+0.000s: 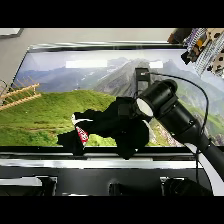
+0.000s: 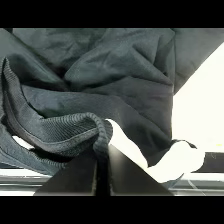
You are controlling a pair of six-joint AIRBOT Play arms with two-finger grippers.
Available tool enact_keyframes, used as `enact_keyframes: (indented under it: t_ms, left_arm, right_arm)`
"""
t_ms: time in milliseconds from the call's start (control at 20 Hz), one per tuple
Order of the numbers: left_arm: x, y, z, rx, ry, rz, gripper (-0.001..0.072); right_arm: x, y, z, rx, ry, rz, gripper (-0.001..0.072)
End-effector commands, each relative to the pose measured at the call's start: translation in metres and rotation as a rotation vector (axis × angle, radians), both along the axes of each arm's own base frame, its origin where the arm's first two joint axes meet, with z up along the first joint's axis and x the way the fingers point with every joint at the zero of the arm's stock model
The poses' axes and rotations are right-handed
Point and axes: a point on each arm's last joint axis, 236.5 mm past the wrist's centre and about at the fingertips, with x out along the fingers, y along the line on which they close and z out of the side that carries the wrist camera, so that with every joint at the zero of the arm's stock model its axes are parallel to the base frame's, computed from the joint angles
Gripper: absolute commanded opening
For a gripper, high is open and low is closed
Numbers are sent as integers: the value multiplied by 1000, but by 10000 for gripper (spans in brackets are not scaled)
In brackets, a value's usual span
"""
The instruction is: Fold the clothes and pants, and hang the long-sleeved shirts on hangers.
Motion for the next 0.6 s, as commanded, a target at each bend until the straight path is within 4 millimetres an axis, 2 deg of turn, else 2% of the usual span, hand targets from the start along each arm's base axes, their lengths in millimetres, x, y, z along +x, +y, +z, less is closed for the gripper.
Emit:
enact_keyframes:
  t_ms: [0, 150, 250, 300, 400, 450, 550]
  left_arm:
    - [27, -11, 68, 96, -146, 12, 23]
    - [47, -34, 129, 200, -274, -33, 22]
    - [59, -59, 171, 252, -361, -72, 22]
    - [63, -76, 185, 265, -386, -104, 22]
    - [72, -119, 211, 273, -426, -187, 21]
    - [76, -146, 217, 266, -432, -253, 21]
    - [77, -214, 213, 231, -427, -450, 20]
  right_arm:
    - [-3, -3, -2, -16, 15, -1, 47]
    - [-6, -7, -3, -39, 25, 21, 47]
    - [-4, -9, -2, -51, 18, 24, 47]
    - [-3, -10, -2, -57, 11, 22, 47]
    - [1, -12, 0, -68, -5, 30, 47]
    - [3, -13, 0, -76, -14, 43, 47]
    - [6, -16, 1, -101, -27, 62, 47]
